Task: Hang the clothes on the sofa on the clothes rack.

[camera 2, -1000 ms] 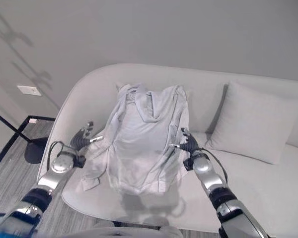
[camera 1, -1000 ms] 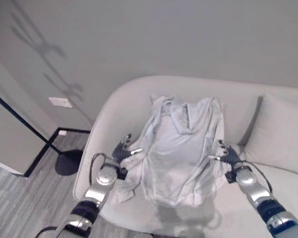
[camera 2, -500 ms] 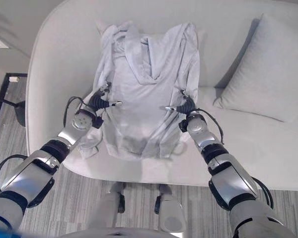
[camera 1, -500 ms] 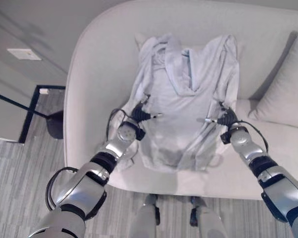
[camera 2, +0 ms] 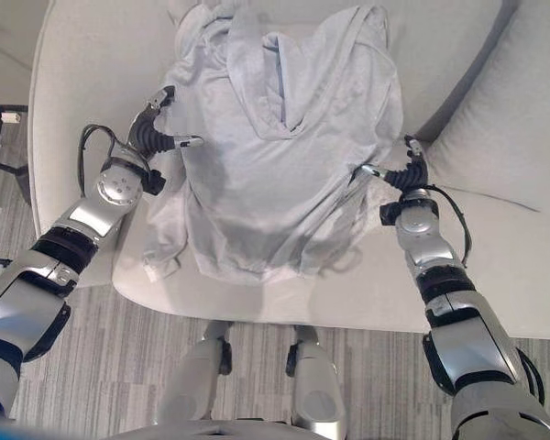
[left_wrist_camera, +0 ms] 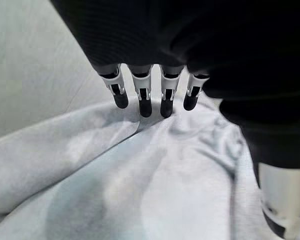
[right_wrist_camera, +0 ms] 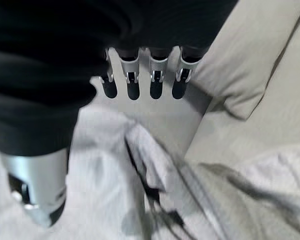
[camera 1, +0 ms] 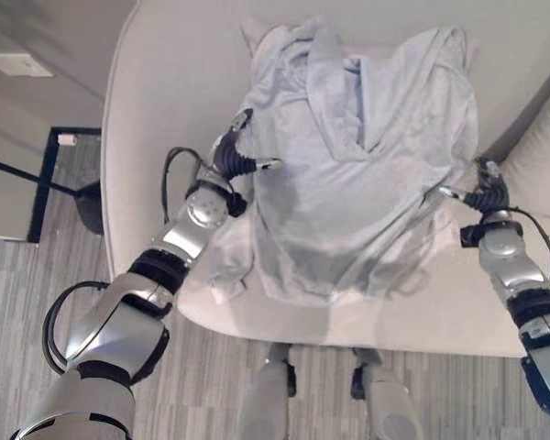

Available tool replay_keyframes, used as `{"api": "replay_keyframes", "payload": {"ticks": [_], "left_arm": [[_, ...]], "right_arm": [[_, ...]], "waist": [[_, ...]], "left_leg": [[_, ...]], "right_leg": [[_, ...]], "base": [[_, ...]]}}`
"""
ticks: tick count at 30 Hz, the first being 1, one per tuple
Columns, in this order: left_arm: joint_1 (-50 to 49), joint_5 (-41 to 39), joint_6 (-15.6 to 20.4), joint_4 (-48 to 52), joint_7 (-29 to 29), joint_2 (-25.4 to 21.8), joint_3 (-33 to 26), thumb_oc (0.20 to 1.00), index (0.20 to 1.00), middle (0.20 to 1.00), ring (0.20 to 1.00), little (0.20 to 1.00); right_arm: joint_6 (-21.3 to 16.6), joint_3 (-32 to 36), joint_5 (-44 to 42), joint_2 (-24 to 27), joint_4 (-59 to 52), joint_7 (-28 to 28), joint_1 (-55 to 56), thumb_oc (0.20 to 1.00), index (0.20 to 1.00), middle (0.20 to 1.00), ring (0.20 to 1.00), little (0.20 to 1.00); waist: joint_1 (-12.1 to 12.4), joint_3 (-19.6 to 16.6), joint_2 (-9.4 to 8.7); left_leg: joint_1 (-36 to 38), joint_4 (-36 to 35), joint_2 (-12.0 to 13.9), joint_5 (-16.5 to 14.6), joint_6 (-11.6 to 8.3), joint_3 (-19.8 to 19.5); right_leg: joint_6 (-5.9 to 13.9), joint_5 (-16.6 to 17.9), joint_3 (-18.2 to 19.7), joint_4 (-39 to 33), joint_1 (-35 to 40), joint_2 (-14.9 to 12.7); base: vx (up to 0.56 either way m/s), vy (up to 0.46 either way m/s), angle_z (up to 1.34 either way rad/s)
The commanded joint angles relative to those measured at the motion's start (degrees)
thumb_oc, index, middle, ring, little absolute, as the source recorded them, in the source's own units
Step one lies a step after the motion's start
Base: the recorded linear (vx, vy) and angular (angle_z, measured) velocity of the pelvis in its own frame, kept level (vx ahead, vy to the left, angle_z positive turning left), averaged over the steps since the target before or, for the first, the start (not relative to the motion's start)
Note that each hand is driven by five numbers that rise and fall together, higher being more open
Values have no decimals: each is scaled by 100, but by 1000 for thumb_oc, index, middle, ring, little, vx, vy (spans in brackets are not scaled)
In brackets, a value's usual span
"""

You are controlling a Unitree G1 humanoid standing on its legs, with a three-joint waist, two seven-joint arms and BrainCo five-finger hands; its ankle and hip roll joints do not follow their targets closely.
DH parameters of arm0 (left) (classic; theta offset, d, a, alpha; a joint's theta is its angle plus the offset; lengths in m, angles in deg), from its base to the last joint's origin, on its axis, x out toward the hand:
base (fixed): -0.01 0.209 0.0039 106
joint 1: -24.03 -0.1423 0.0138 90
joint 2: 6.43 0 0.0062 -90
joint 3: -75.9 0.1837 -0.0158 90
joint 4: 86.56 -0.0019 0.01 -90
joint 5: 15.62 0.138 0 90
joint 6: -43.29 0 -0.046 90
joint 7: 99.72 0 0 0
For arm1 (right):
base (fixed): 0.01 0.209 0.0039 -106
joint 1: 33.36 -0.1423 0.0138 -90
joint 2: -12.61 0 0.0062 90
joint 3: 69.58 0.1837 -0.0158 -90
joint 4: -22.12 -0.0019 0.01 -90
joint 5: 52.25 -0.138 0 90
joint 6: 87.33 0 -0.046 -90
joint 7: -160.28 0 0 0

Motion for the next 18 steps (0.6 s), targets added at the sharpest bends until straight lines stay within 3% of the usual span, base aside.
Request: {"api": "replay_keyframes", "payload": {"ticks": [1, 11, 18], "left_arm": [[-3, 378, 322, 71, 265, -81, -96, 1000, 1000, 1000, 1000, 1000], [-896, 704, 373, 1242, 197, -106, -744, 1000, 1000, 1000, 1000, 1000], [-709, 821, 301, 1063, 216, -170, -713, 1000, 1000, 1000, 1000, 1000]], "right_arm": [[-383, 177, -37, 151, -314, -254, 281, 1000, 1000, 1000, 1000, 1000], [-495, 998, 396, -128, -1470, -313, 1346, 1000, 1000, 1000, 1000, 1000], [-482, 929, 164, -83, -1065, -307, 1071, 1000, 1000, 1000, 1000, 1000]], "waist": [[14, -583, -68], [-33, -595, -76], [12, -610, -71]], "left_leg": [[-191, 28, -93, -138, -219, -106], [-141, 28, -82, -208, -191, -122], [-175, 28, -93, -207, -202, -126]], "right_leg": [[755, 177, 366, 64, -638, -377], [734, 135, 364, 64, -608, -406], [740, 155, 353, 64, -633, -421]], "base": [[0, 0, 0], [0, 0, 0], [0, 0, 0]]}}
